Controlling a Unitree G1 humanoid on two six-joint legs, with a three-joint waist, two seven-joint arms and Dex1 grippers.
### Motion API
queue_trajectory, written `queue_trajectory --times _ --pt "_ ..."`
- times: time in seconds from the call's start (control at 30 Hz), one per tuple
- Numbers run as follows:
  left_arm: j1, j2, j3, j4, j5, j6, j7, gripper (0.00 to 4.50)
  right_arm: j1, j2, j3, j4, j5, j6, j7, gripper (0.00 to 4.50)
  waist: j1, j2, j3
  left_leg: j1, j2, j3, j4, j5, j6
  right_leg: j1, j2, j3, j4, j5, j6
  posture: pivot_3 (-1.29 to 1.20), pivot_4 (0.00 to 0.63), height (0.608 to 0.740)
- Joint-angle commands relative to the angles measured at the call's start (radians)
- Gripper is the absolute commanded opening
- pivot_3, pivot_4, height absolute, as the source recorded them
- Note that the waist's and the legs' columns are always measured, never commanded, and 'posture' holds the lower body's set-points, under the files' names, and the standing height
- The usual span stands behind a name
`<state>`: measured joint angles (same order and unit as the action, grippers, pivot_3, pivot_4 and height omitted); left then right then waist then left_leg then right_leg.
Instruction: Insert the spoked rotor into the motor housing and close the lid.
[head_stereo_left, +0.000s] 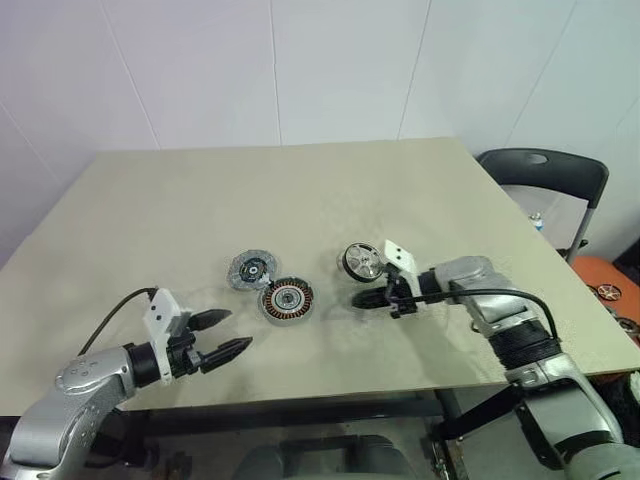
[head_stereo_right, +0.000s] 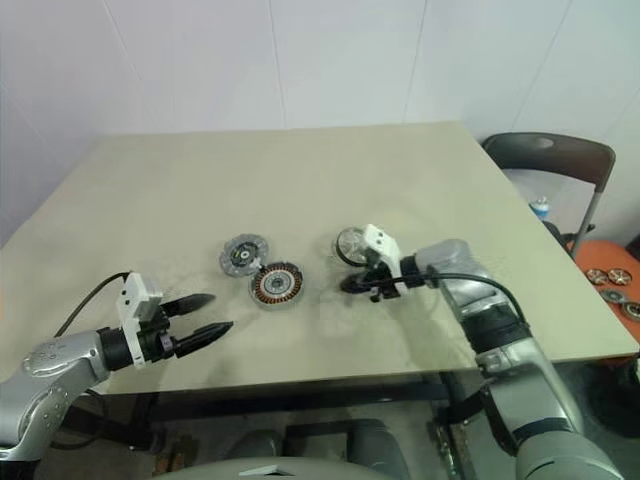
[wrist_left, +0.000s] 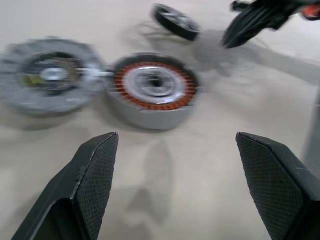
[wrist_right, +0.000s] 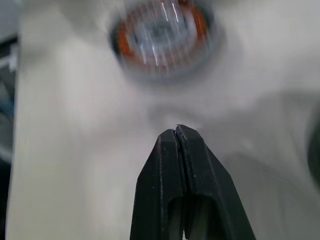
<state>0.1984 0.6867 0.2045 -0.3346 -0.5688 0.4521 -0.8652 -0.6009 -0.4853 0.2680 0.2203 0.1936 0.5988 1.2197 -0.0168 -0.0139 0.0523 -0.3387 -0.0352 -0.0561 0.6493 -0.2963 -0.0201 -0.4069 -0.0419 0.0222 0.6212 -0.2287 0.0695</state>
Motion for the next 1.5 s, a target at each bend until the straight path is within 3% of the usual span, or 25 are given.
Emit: queue_trajectory --times 0.03,0.23,0.43,0.57,1.03,1.23,1.5 --pt "-0.040 0.018 0.092 0.047 0.011 -0.063 -0.001 4.02 -0.036 0.058 -0.039 -0.112 0.081 0.069 -0.040 0.04 0.003 0.000 0.000 0.000 0.000 0.000 0.000 0.000 0.000 0.000 0.000 0.000 0.000 0.000 0.000 0.00 0.000 0.740" --pt "-0.043 0.028 0.118 0.037 -0.003 -0.045 -0.005 4.02 -0.054 0.129 0.012 -0.156 0.102 0.085 -0.065 0.04 0.004 0.000 0.000 -0.002 -0.003 0.000 0.000 -0.001 0.001 0.000 -0.004 0.000 -0.004 0.001 0.001 0.00 0.000 0.740" --pt "-0.037 -0.012 0.082 -0.019 -0.015 -0.015 0.026 4.02 -0.099 0.262 0.073 0.058 -0.006 -0.072 -0.191 0.04 0.000 0.000 0.000 -0.002 -0.002 -0.001 -0.002 -0.001 0.001 -0.001 -0.004 0.000 -0.003 0.002 0.003 0.00 0.000 0.740" --pt "-0.029 -0.028 0.075 -0.053 -0.024 0.001 0.041 4.02 -0.106 0.301 0.094 0.141 -0.039 -0.144 -0.198 0.04 0.002 0.000 0.000 -0.002 -0.002 -0.001 -0.002 -0.001 0.001 -0.001 -0.004 0.000 -0.002 0.002 0.003 0.00 0.000 0.740" --pt "-0.013 -0.045 0.055 -0.071 -0.024 0.008 0.049 4.02 -0.155 0.373 0.062 0.369 -0.097 -0.300 -0.284 0.04 -0.004 0.001 0.000 -0.002 -0.002 -0.001 -0.002 -0.001 0.001 -0.001 -0.003 0.000 -0.002 0.002 0.003 0.00 0.000 0.740" --pt "-0.018 -0.046 0.061 -0.061 -0.025 0.008 0.048 4.02 -0.088 0.332 0.127 0.360 -0.171 -0.361 -0.245 0.04 -0.003 0.001 0.000 -0.001 -0.002 -0.001 -0.002 -0.001 0.001 0.000 -0.003 0.000 -0.002 0.002 0.003 0.00 0.000 0.740" --pt "-0.020 -0.049 0.059 -0.047 -0.019 0.000 0.044 4.02 -0.091 0.332 0.081 0.349 -0.151 -0.338 -0.257 0.04 -0.002 0.001 0.000 0.000 -0.002 -0.001 -0.001 -0.001 0.001 0.001 -0.003 0.000 -0.001 0.001 0.001 0.00 0.000 0.740"
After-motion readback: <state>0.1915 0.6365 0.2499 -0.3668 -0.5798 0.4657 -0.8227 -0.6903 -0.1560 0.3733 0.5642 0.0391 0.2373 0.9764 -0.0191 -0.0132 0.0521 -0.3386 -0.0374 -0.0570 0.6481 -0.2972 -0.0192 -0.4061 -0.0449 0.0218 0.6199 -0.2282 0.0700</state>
